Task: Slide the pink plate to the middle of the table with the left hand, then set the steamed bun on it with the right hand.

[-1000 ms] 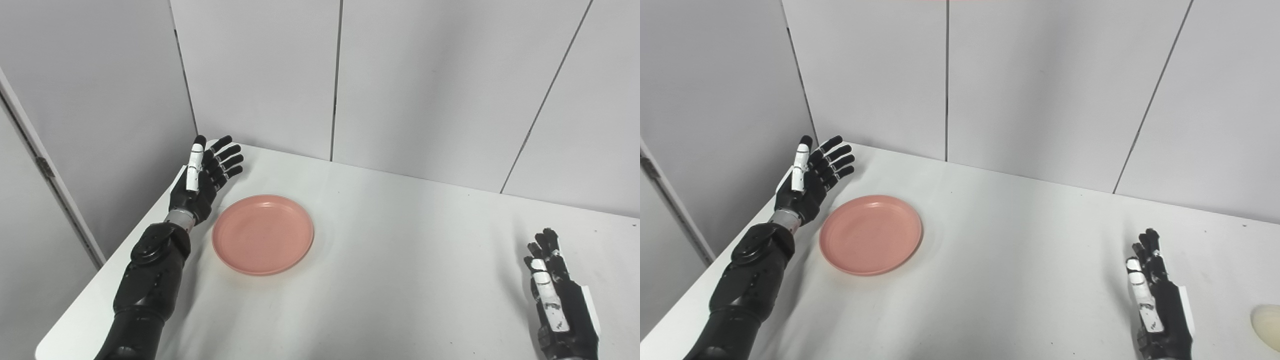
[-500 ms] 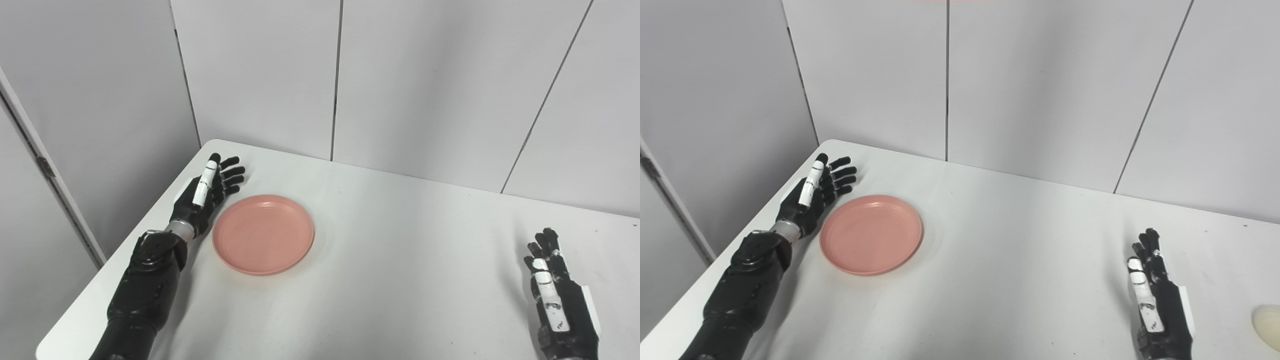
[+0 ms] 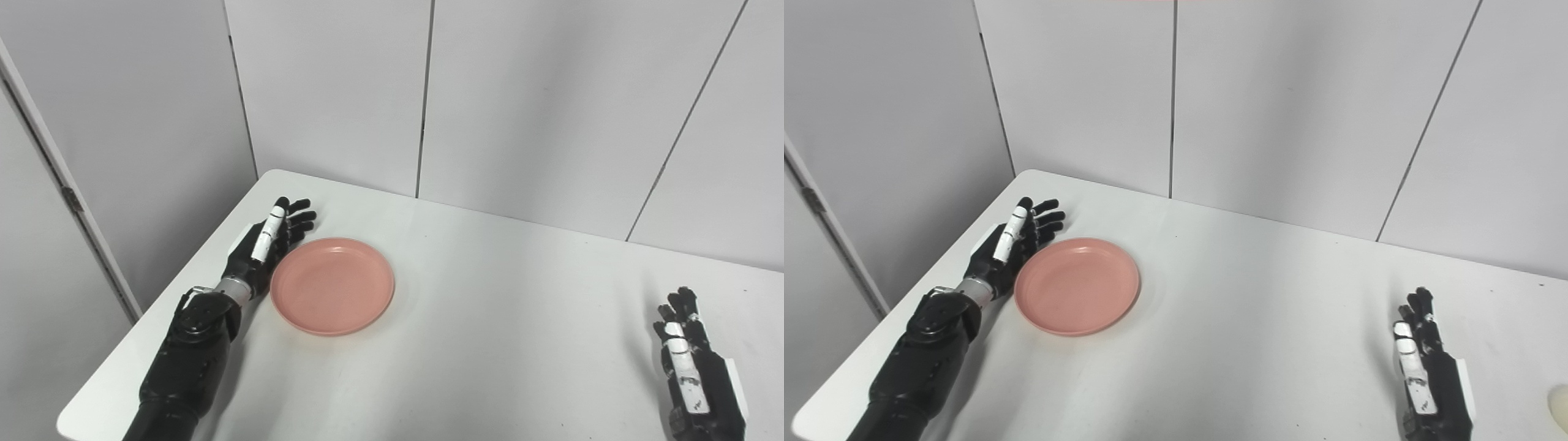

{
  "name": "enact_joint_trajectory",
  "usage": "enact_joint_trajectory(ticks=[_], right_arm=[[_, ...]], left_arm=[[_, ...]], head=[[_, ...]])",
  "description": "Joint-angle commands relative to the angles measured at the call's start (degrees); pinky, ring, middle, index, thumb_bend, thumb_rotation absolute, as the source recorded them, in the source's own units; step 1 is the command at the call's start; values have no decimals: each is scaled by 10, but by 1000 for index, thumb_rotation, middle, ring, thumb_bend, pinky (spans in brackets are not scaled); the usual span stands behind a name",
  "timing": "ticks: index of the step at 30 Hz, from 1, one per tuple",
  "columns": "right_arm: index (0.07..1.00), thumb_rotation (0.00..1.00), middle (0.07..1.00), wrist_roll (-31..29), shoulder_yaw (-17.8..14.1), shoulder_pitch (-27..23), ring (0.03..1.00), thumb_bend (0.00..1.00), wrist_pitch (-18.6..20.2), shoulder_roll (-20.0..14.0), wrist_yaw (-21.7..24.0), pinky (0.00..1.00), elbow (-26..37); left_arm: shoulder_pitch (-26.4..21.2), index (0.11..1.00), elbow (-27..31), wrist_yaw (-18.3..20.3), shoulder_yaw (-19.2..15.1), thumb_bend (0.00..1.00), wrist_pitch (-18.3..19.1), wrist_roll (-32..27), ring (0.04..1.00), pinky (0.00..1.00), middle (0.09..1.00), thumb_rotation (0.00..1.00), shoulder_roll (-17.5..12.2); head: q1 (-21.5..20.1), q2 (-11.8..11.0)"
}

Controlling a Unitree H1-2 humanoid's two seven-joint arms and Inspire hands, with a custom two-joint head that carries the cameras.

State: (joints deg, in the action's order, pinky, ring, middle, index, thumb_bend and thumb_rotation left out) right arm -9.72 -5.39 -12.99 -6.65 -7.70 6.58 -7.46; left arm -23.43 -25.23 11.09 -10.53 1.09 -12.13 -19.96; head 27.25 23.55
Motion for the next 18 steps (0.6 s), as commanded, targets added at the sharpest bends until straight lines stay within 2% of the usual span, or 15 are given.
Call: enact_joint_trajectory(ticks=[1, 6, 10, 13, 18], right_arm=[[1000, 782, 1000, 2, -2, -16, 1000, 362, -5, -3, -2, 1000, 16], [1000, 800, 1000, 1, 0, -18, 1000, 363, -6, -3, 1, 1000, 16], [1000, 799, 1000, 5, 2, -17, 1000, 365, -3, 0, -3, 1000, 20], [1000, 809, 1000, 6, 4, -18, 1000, 361, -11, 3, -3, 1000, 20], [1000, 780, 1000, 14, 6, -22, 1000, 356, -13, 9, -8, 1000, 17]], left_arm=[[-3, 823, 24, -3, 5, 571, 13, 2, 876, 944, 839, 1000, 5], [10, 857, 76, -24, 2, 547, 50, -11, 913, 968, 873, 1000, 46], [12, 890, 96, -12, -9, 542, 72, -51, 935, 988, 904, 999, 75], [13, 909, 103, -14, -4, 563, 68, -61, 941, 961, 922, 989, 94], [14, 913, 115, -47, 2, 572, 58, -45, 949, 958, 928, 999, 131]], head=[[0, 1], [-5, 3], [-16, 5], [-24, 7], [-49, 13]])
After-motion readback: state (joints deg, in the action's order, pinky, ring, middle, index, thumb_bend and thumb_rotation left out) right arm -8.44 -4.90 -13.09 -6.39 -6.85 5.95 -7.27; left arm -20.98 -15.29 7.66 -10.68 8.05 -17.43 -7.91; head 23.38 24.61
